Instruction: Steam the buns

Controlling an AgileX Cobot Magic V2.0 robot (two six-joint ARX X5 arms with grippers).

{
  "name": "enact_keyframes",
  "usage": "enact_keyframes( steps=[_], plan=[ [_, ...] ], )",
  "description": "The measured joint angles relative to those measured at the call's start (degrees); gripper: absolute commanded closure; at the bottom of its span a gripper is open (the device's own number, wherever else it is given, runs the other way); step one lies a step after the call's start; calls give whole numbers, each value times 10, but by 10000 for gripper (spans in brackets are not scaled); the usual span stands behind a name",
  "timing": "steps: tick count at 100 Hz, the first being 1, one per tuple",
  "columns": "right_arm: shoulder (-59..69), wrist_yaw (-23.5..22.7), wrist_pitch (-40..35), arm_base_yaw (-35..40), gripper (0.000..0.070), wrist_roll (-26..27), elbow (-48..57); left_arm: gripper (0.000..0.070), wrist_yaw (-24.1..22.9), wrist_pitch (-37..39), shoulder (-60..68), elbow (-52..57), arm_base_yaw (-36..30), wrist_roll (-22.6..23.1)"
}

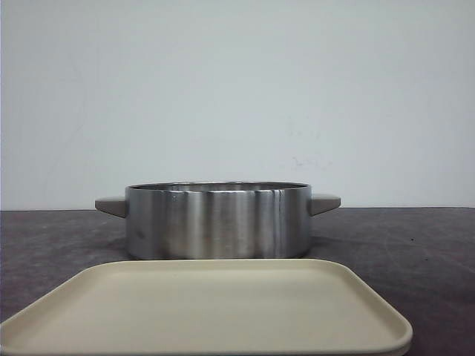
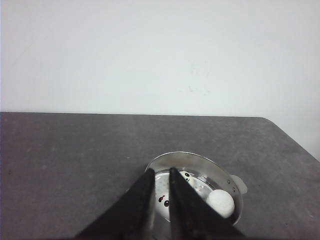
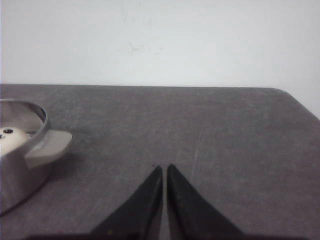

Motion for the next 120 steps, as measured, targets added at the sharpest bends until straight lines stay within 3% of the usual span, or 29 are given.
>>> enact_keyframes(
  steps=[16, 39, 120],
  plan=[
    [-17, -29, -6, 0, 692, 11, -35, 700, 0, 0, 0, 0, 0, 0],
    [-16, -27, -48, -2, 692, 12, -35, 700, 0, 0, 0, 0, 0, 0],
    [-16, -26, -45, -4, 692, 16, -35, 700, 0, 0, 0, 0, 0, 0]
  ],
)
